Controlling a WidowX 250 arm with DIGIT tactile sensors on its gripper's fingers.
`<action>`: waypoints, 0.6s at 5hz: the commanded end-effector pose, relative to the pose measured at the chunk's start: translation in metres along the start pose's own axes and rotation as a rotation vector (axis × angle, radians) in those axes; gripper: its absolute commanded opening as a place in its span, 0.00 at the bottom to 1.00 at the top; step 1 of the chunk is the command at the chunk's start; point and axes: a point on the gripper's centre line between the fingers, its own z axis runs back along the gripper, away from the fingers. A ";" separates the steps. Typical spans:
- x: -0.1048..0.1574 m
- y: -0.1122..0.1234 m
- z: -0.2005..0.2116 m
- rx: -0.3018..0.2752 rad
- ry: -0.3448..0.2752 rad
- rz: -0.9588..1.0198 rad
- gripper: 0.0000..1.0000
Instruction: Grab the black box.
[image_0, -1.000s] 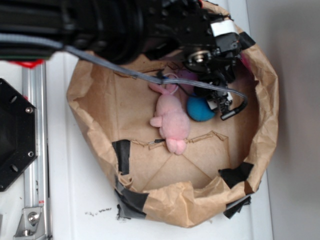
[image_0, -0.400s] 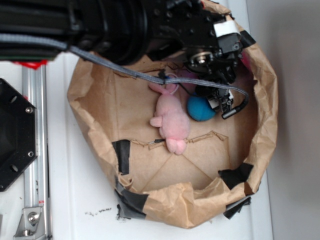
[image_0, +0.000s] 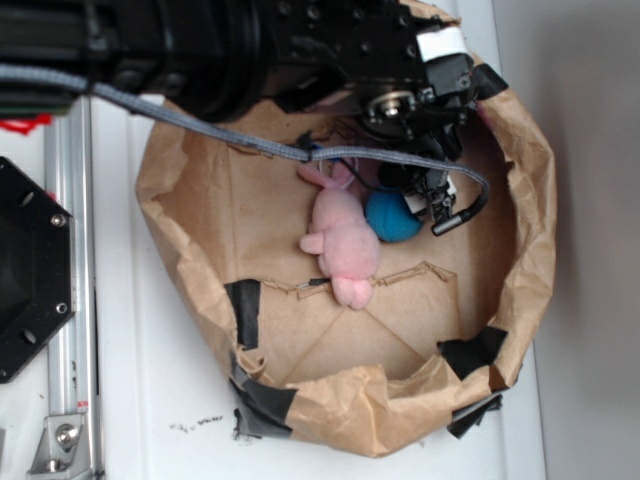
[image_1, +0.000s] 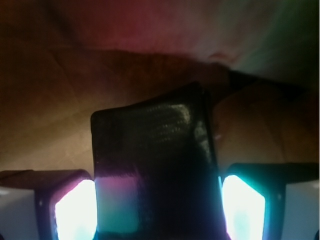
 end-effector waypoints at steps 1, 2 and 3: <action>-0.009 -0.015 0.116 -0.142 0.069 -0.061 0.00; -0.020 -0.025 0.148 -0.163 0.092 -0.129 0.00; -0.025 -0.026 0.157 -0.165 0.114 -0.166 0.00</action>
